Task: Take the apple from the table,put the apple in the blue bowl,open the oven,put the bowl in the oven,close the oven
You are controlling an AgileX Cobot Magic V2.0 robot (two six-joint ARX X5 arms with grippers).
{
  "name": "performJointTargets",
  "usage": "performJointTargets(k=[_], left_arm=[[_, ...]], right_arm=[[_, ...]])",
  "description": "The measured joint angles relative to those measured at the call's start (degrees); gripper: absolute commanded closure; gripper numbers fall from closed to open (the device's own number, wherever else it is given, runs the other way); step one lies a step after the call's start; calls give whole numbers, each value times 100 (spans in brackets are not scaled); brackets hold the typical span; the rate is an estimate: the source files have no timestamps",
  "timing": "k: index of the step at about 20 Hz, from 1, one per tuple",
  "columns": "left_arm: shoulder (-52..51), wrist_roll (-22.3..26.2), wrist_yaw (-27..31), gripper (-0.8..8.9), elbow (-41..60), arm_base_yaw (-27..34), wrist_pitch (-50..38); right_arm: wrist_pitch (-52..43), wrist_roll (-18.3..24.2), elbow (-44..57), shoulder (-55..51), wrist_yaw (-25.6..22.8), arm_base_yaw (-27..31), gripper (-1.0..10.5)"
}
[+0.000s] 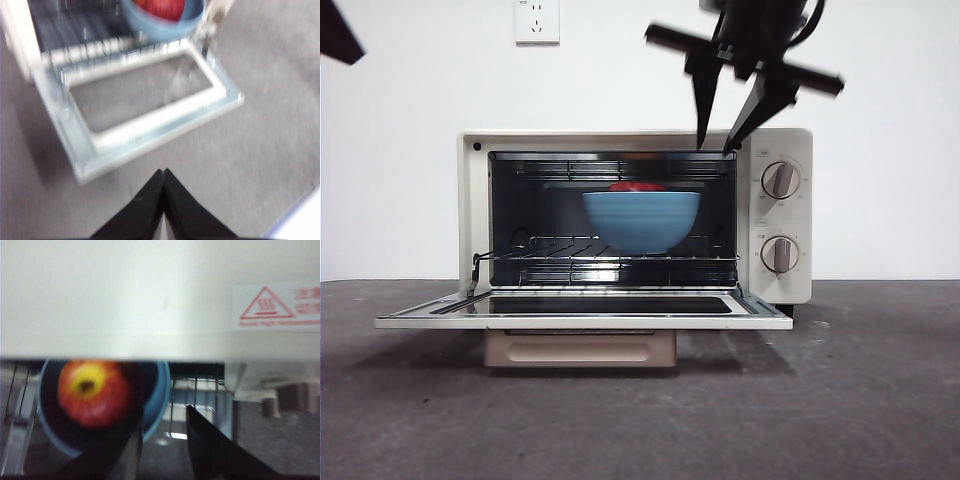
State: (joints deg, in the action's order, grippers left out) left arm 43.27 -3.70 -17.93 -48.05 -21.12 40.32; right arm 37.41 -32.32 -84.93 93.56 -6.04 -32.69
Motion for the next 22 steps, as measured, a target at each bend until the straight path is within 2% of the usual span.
performJointTargets(k=[5, 8, 10, 14, 22], left_arm=[[378, -201, -4, 807, 391, 605, -802], [863, -361, -568, 807, 734, 1187, -1357], [1226, -485, -822, 807, 846, 1504, -1705], [2114, -581, -883, 807, 927, 1858, -2262], [3939, -610, -885, 807, 935, 1895, -3436]], right_arm=[[1180, 1222, 0, -927, -22, -249, 810], [1635, 1709, 0, -1453, -20, -494, 810], [1757, 1856, 0, -1781, -22, -623, 810], [2181, 2015, 0, -2354, -190, -841, 810], [2761, 2052, 0, -3222, -470, -1119, 810]])
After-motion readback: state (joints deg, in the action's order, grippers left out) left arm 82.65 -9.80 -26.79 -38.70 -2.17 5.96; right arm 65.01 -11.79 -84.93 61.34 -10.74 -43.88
